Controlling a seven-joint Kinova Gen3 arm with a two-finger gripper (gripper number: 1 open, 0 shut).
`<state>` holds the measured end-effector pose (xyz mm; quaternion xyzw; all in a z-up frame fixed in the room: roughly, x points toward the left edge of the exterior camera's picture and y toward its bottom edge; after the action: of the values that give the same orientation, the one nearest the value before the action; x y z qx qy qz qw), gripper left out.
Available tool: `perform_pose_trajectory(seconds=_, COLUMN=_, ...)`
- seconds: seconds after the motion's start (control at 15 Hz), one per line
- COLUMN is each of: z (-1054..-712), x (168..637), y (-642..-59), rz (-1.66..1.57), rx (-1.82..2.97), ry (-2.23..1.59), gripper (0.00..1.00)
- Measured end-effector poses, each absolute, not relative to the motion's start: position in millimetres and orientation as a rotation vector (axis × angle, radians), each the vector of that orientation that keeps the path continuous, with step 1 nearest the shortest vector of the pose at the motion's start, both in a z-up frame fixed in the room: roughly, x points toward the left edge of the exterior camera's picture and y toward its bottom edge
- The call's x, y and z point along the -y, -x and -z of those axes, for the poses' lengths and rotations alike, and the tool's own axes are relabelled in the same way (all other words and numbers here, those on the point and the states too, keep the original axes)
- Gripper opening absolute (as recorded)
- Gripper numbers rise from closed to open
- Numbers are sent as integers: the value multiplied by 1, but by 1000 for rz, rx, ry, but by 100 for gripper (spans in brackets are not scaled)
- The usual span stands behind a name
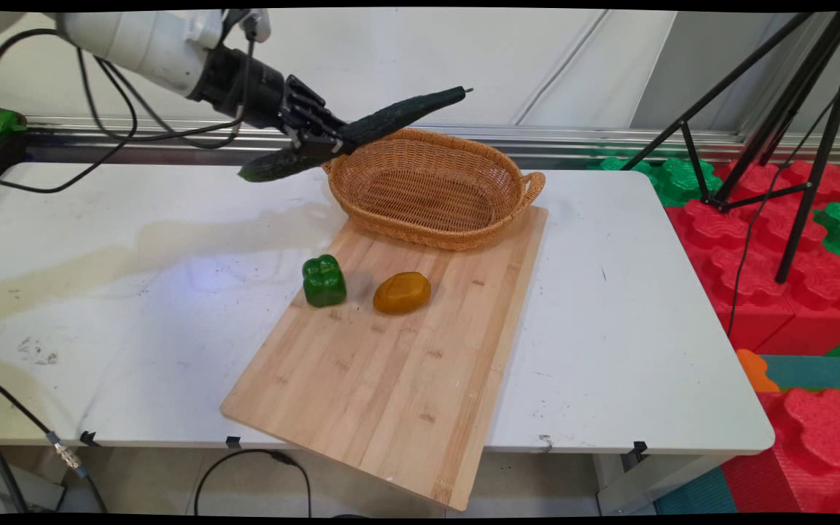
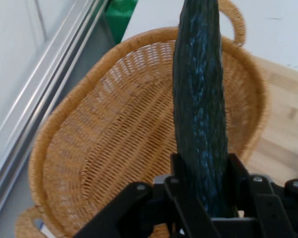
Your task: Place the picked object in the vegetable basket
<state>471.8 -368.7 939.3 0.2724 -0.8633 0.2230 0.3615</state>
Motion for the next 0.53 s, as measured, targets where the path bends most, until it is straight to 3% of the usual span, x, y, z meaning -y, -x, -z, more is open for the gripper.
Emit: perform_pose_trajectory(seconds=0.53, z=-907, x=435, y=-457, rz=-598, rx=2274, ry=-628, gripper=0)
